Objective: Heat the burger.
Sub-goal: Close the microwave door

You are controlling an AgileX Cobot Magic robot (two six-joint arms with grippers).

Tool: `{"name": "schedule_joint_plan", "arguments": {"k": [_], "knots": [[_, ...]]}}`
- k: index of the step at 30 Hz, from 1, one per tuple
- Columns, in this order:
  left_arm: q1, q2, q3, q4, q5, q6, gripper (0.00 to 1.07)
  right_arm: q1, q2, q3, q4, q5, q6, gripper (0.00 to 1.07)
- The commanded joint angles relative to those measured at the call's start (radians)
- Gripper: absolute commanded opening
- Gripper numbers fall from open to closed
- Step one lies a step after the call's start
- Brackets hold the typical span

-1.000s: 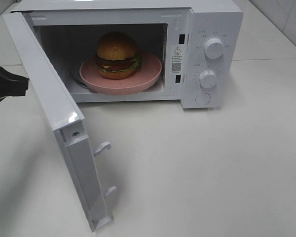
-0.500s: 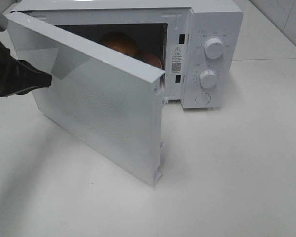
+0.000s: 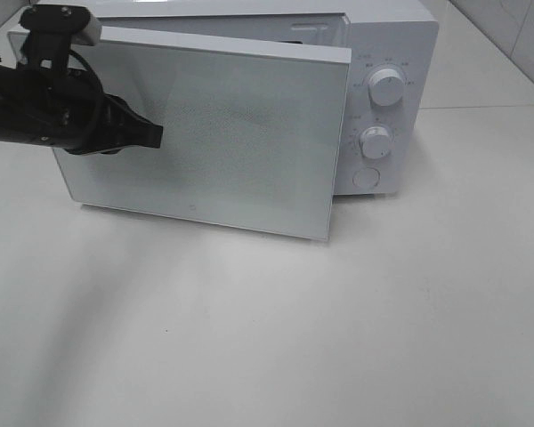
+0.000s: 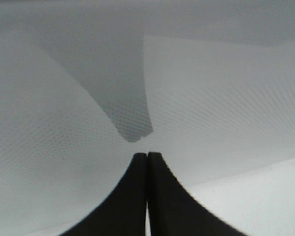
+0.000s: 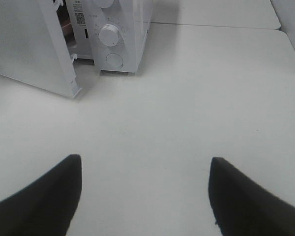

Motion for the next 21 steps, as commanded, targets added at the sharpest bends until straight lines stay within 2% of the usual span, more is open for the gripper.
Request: {"name": "schedule_joint_plan", "arguments": {"k": [1, 11, 15, 16, 21], "knots": [[-0.052, 0.061, -0.068, -0.010, -0.043, 0.002, 0.00, -0.006, -0.024, 0.002, 0.004, -0.009, 0.000, 0.71], [-0.148, 0.155, -0.202, -0.010, -0.177, -0.001, 0.00, -0.006, -0.024, 0.002, 0.004, -0.009, 0.000, 0.71], [-0.185, 0.222, -0.300, -0.010, -0.186, -0.006, 0.00, -0.006, -0.024, 0.002, 0.004, -0.009, 0.000, 0.71], [-0.185, 0.222, -0.300, -0.010, -0.186, -0.006, 0.00, -0.006, -0.024, 0.002, 0.004, -0.009, 0.000, 0.71], [-0.240, 0.291, -0.417, -0.009, -0.268, -0.009, 0.00, -0.006, -0.024, 0.002, 0.004, -0.009, 0.000, 0.71]]}}
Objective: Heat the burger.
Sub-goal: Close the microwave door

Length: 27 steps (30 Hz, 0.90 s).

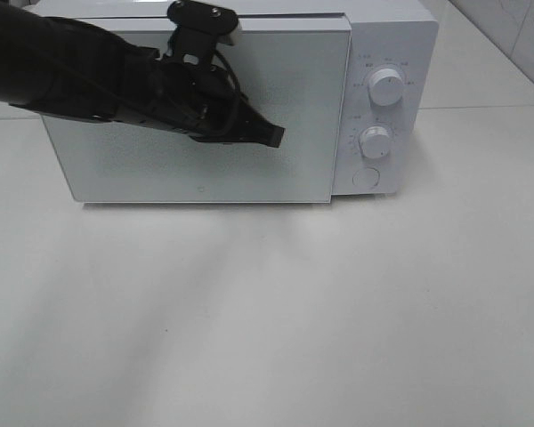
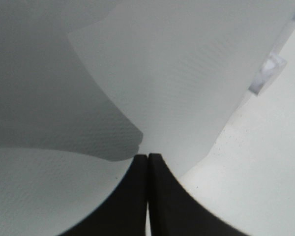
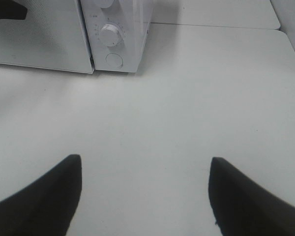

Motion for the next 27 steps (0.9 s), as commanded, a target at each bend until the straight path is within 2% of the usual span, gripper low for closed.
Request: {"name": "schedule_joint_plan", "arguments": {"k": [1, 5, 12, 20, 27], "knots": [[-0.002, 0.020, -0.071, -0.015, -0.128, -0.003, 0.00, -0.006, -0.024, 0.002, 0.004, -0.009, 0.000, 0.71], [-0.029, 0.056, -0.138, -0.016, -0.146, -0.003, 0.00, -0.006, -0.024, 0.002, 0.004, -0.009, 0.000, 0.71], [-0.040, 0.105, -0.194, -0.032, -0.158, -0.003, 0.00, -0.006, -0.024, 0.002, 0.004, -0.009, 0.000, 0.71], [-0.060, 0.096, -0.197, -0.032, -0.161, 0.001, 0.00, -0.006, -0.024, 0.002, 0.004, -0.009, 0.000, 0.71], [-0.125, 0.045, -0.192, -0.008, -0.161, 0.008, 0.00, -0.006, -0.024, 0.002, 0.004, -0.009, 0.000, 0.71]]}}
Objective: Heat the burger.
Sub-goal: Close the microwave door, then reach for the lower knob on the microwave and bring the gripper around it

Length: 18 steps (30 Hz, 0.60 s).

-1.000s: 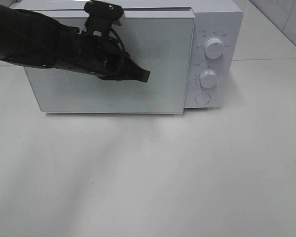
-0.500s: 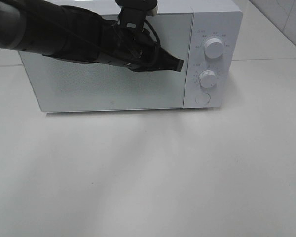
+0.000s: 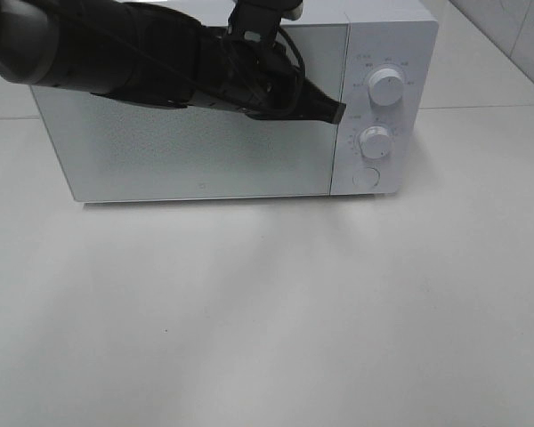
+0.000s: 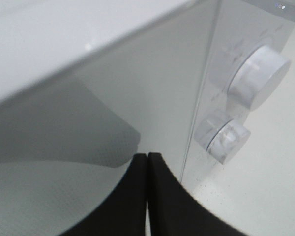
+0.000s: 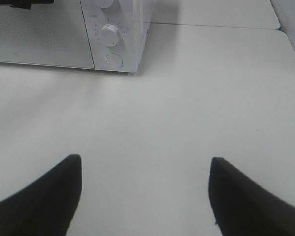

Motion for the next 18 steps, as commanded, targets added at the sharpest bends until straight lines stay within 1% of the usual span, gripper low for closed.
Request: {"name": "schedule_joint_plan", "arguments": {"k": [1, 3, 5, 6, 9, 10, 12, 14, 15, 16, 17, 18], "knots": [[-0.011, -0.026, -0.017, 0.015, -0.044, 0.012, 0.00, -0.006, -0.024, 0.002, 0.004, -0.009, 0.000, 0.71], [-0.045, -0.029, -0.009, 0.030, -0.043, 0.012, 0.00, -0.006, -0.024, 0.002, 0.004, -0.009, 0.000, 0.71], [-0.054, -0.030, -0.003, 0.035, -0.042, 0.012, 0.00, -0.006, -0.024, 0.002, 0.004, -0.009, 0.000, 0.71], [-0.067, -0.034, 0.015, 0.038, -0.042, 0.012, 0.00, -0.006, -0.024, 0.002, 0.004, -0.009, 0.000, 0.71], [-0.072, -0.036, 0.027, 0.039, -0.042, 0.012, 0.00, -0.006, -0.024, 0.002, 0.004, -0.009, 0.000, 0.71], [-0.082, -0.047, 0.057, 0.040, -0.039, 0.012, 0.00, -0.006, -0.024, 0.002, 0.004, -0.009, 0.000, 0.71], [-0.083, -0.053, 0.069, 0.040, -0.034, 0.012, 0.00, -0.006, -0.024, 0.002, 0.004, -0.009, 0.000, 0.71], [-0.083, -0.105, 0.147, 0.042, 0.026, 0.012, 0.00, -0.006, -0.024, 0.002, 0.004, -0.009, 0.000, 0.71], [-0.083, -0.105, 0.147, 0.042, 0.026, 0.012, 0.00, -0.006, -0.024, 0.002, 0.004, -0.009, 0.000, 0.71], [-0.083, -0.121, 0.169, 0.045, 0.036, 0.012, 0.00, -0.006, -0.024, 0.002, 0.004, -0.009, 0.000, 0.71], [-0.083, -0.158, 0.215, 0.052, 0.036, 0.012, 0.00, -0.006, -0.024, 0.002, 0.004, -0.009, 0.000, 0.71], [-0.083, -0.158, 0.215, 0.052, 0.036, 0.012, 0.00, -0.006, -0.024, 0.002, 0.004, -0.009, 0.000, 0.71]]}}
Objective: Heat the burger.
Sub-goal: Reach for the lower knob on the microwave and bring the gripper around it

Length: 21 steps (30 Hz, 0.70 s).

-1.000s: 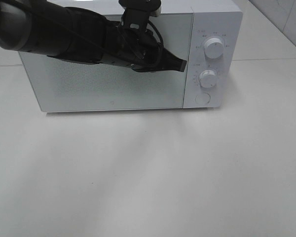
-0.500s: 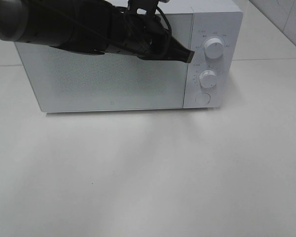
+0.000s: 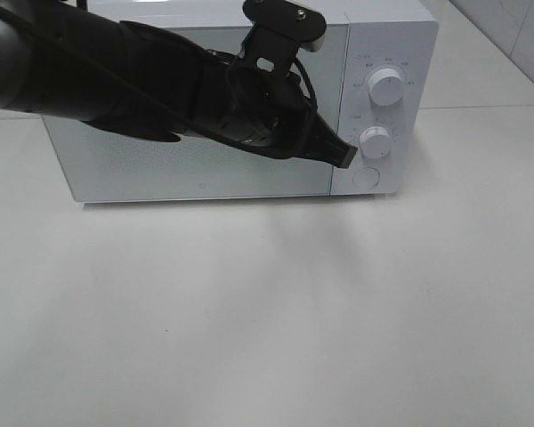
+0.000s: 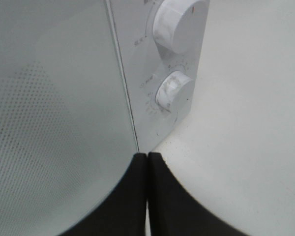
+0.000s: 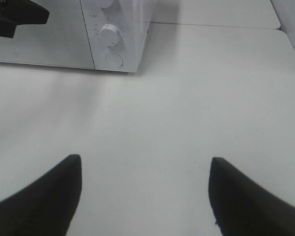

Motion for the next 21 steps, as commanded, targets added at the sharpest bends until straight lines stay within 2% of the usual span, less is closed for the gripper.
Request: {"name": "schedule_joint_plan", "arguments": {"k": [1, 5, 7, 8, 21], "knots": [[-0.004, -0.073, 0.069, 0.017, 0.026, 0.002, 0.00, -0.006, -0.024, 0.002, 0.004, -0.009, 0.000, 0.71], [-0.004, -0.168, 0.181, 0.046, 0.025, 0.002, 0.00, -0.006, -0.024, 0.002, 0.004, -0.009, 0.000, 0.71], [-0.004, -0.190, 0.204, 0.047, 0.024, 0.002, 0.00, -0.006, -0.024, 0.002, 0.004, -0.009, 0.000, 0.71], [-0.001, -0.234, 0.249, 0.047, 0.025, 0.000, 0.00, -0.006, -0.024, 0.002, 0.004, -0.009, 0.000, 0.71], [-0.001, -0.462, 0.468, 0.031, 0.048, -0.009, 0.00, -0.006, -0.024, 0.002, 0.004, -0.009, 0.000, 0.71]]}}
